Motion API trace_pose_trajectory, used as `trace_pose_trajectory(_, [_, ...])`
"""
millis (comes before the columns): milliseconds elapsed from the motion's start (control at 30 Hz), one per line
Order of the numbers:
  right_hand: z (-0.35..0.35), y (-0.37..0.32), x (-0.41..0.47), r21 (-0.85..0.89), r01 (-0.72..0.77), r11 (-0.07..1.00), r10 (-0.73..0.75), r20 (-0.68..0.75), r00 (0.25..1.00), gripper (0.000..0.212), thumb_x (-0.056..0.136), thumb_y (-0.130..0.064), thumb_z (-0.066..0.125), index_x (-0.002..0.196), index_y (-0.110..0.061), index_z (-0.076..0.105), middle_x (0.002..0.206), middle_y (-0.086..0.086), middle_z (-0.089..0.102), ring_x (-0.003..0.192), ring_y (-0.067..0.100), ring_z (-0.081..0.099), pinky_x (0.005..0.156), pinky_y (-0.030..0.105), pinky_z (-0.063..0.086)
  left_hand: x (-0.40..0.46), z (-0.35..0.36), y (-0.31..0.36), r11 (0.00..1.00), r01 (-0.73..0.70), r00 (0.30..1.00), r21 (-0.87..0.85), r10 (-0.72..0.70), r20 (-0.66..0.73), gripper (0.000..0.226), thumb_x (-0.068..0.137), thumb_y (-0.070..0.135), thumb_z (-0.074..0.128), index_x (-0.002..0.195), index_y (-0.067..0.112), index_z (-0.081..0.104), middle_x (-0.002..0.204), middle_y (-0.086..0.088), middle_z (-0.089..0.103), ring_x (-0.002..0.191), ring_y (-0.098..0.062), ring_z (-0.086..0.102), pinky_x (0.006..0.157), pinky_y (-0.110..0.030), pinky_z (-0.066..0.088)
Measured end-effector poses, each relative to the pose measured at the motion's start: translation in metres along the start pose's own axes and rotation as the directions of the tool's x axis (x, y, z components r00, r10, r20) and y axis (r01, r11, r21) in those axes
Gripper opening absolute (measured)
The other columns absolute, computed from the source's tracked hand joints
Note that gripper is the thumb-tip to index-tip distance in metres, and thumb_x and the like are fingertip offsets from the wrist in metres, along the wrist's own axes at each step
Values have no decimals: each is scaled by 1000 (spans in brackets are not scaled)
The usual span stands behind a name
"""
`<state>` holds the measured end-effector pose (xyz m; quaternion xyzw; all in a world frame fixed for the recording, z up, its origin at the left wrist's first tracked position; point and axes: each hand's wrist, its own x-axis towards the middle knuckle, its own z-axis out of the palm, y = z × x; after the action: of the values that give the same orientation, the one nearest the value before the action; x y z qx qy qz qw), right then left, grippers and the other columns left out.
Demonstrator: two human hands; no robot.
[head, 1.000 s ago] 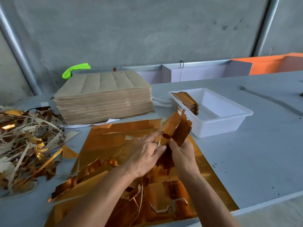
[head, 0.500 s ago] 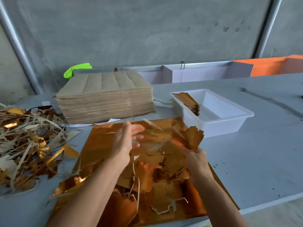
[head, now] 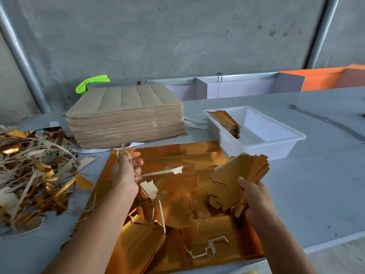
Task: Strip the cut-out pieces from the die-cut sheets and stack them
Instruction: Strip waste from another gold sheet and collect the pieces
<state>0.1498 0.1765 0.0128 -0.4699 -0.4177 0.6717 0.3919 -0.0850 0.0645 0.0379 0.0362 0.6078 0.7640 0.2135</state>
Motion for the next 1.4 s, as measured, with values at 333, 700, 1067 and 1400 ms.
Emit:
trace_pose_trajectory(333, [-1,-6,0,28,72,997,-70,-63,996,35,97,-28,49,130,-16,43,90,-7,51,95,23,50,93,49,44,-9,-3,-15,170,-670,740,723,64,670,72,75,28,77,138,28,41,134,5,49,118,-15,49,91,-27,44])
trace_pose_trajectory(700, [-7,-2,-2,42,76,996,-76,0,997,37,97,-24,50,132,-16,43,105,-4,54,101,27,51,97,57,42,5,-3,-11,239,-551,829,799,52,556,51,76,29,77,122,24,54,115,2,60,99,-13,58,68,-21,45])
trace_pose_trajectory(1067, [6,-1,-9,27,109,994,-110,41,993,32,96,-29,51,127,-23,45,120,-1,56,108,30,55,97,58,43,54,28,74,654,-535,826,535,538,169,18,92,13,58,110,14,56,112,-4,60,100,-22,61,86,-42,54])
trace_pose_trajectory(1400, [20,15,-22,-31,78,997,-75,86,993,26,96,-26,52,122,-24,49,114,-1,55,109,31,53,98,59,42,10,-15,28,49,-630,764,775,219,607,84,73,49,73,145,32,32,157,1,9,142,-25,11,112,-48,21])
